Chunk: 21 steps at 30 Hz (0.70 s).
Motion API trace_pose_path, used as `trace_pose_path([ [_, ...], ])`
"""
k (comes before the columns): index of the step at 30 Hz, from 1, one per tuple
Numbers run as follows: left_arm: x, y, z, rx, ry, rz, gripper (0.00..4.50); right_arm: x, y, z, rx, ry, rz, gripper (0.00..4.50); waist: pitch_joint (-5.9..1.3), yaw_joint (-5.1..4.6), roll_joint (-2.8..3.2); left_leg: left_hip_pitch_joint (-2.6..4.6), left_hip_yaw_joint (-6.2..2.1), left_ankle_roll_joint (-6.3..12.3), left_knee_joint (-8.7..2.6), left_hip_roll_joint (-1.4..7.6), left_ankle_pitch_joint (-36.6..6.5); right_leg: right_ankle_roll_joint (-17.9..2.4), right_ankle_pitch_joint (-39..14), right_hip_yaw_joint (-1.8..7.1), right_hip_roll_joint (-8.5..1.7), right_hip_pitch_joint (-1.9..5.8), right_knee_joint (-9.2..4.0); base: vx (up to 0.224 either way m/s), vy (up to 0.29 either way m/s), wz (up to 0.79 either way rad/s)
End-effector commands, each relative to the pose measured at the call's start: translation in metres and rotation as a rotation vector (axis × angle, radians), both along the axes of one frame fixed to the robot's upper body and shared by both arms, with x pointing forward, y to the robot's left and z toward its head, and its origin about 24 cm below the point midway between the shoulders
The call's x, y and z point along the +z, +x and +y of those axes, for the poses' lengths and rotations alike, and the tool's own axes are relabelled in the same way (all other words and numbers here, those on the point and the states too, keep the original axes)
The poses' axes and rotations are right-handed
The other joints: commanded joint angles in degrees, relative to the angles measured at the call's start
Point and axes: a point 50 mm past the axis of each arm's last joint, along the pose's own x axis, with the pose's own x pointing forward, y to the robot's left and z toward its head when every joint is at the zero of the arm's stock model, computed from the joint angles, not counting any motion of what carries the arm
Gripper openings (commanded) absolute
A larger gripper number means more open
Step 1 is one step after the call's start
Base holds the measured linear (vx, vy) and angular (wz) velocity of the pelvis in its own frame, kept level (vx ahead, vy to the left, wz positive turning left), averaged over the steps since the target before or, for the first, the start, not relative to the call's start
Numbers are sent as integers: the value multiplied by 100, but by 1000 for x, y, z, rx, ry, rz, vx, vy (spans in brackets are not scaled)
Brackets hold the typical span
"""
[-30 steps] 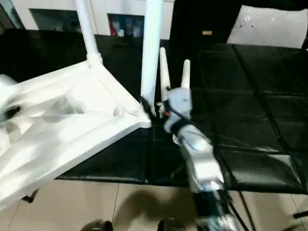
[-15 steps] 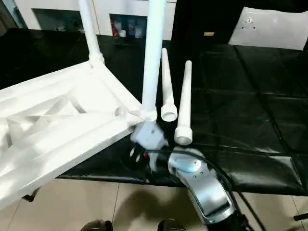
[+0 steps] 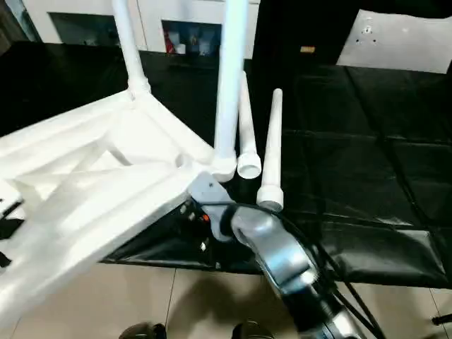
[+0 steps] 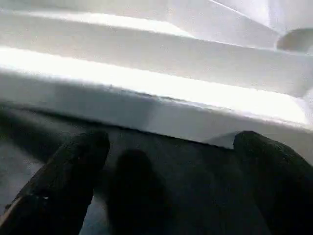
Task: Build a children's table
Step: Rotate table base
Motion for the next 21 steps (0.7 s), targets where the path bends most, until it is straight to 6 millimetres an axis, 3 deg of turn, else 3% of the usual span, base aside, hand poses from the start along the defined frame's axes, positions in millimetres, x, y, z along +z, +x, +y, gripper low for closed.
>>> trace_pose_path([
  [1, -8, -5, -22, -112, -113, 72, 4, 0, 8, -1, -31, -9, -31, 450, -287, -4, 163, 101, -85, -120, -466, 205, -1091, -1347, -263, 298, -402, 212, -362, 0, 0, 0],
  [10, 7, 6, -60, -254, -325, 31, 4, 2, 34, 16, -126, 36, -82, 450, -336, -27, 157, 77, -58, -116, -418, 172, -845, -1398, 12, 302, -388, 271, -318, 0, 0, 0],
  [14, 9, 36, -76, -239, -347, -105, 4, 8, 45, 17, -183, 55, -135, 450, -378, -4, 126, 89, -41, -81, -385, 165, -658, -1398, 134, 305, -386, 292, -305, 0, 0, 0],
  [16, 8, 39, -78, -233, -349, -121, 4, 9, 46, 18, -184, 60, -146, 450, -394, -2, 113, 54, -53, -58, -379, 163, -530, -1375, 364, 296, -382, 329, -271, 0, 0, 0],
  [18, 7, 64, -81, -170, -308, -219, 4, 18, 53, 14, -219, 103, -188, 450, -391, -17, 73, 52, -42, -7, -372, 140, -487, -1310, 386, 294, -361, 324, -288, 0, 0, 0],
  [21, 5, 84, -81, -99, -250, -291, 4, 30, 58, 8, -251, 147, -226, 450, -399, -3, 88, 53, -45, 14, -370, 144, -588, -1296, 250, 294, -368, 338, -298, 0, 0, 0],
])
